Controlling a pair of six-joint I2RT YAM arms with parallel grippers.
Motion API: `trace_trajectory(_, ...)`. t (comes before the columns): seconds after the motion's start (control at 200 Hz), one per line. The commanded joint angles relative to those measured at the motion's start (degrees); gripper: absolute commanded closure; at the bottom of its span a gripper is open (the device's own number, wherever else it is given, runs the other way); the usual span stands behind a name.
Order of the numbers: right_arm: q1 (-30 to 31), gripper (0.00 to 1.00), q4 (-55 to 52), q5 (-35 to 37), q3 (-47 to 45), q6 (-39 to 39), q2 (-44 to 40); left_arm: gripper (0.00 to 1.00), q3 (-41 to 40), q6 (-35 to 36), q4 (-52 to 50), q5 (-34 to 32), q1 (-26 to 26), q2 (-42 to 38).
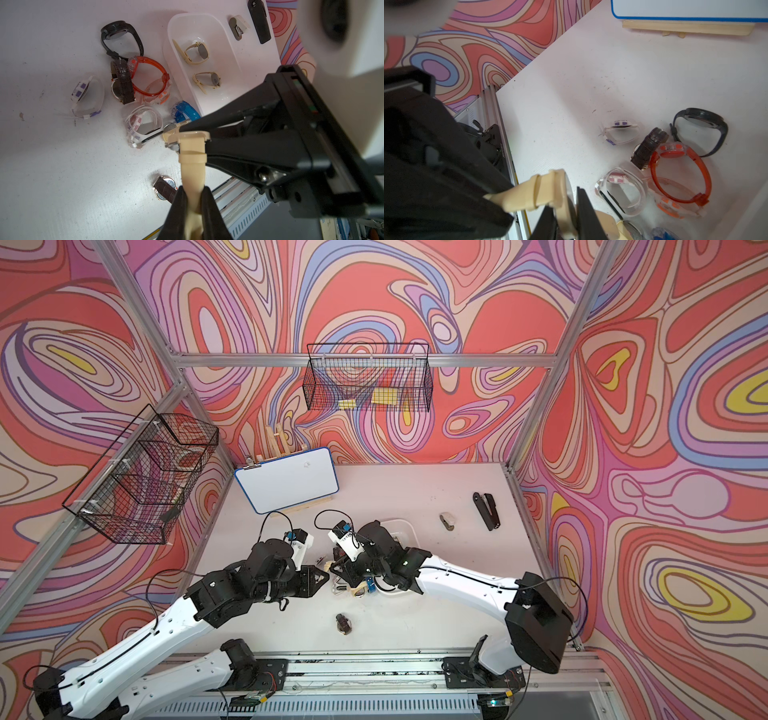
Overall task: Put the watch into the storage box
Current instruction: Pick up the watch at the center of the board, then place the watch in the storage box.
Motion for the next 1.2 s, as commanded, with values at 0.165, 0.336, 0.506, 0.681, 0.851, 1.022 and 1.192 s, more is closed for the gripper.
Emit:
trace_trajectory(0.165,-0.15,0.99,1.51,-1.34,1.61,1.54,0.18,0.78,1.32,-0.16,-1.17,-1.75,0.10,-0.47)
trace_trajectory(0.336,-0.12,1.00,0.84,-0.75,2.15,2.92,-0.35,0.35,1.50,-0.46,-1.66,-3.58,0.10,-0.94)
trace_trajectory(0.506,-0.19,1.00,-11.08,8.63,7.32,3.90,1.13,0.00,2.62,-1.21,-5.76,-9.66,0.10,-3.96)
trace_trajectory(0.681,-3.11,1.00,-28.13,20.89,12.66,5.53,4.25,0.00,3.17,-1.18,-9.85,-15.13,0.14,-8.44)
trace_trajectory(0.851,-11.75,1.00,-33.78,22.04,10.79,5.79,4.33,0.00,3.33,-0.18,-12.07,-14.69,0.10,-7.66)
trace_trajectory(1.022,-16.74,1.00,-35.76,22.87,10.70,3.73,4.64,0.01,2.89,0.35,-11.06,-13.69,0.10,-6.47)
trace_trajectory(1.192,-19.94,1.00,-36.28,22.09,11.41,2.65,6.80,0.00,2.51,0.64,-10.18,-13.09,0.10,-5.59)
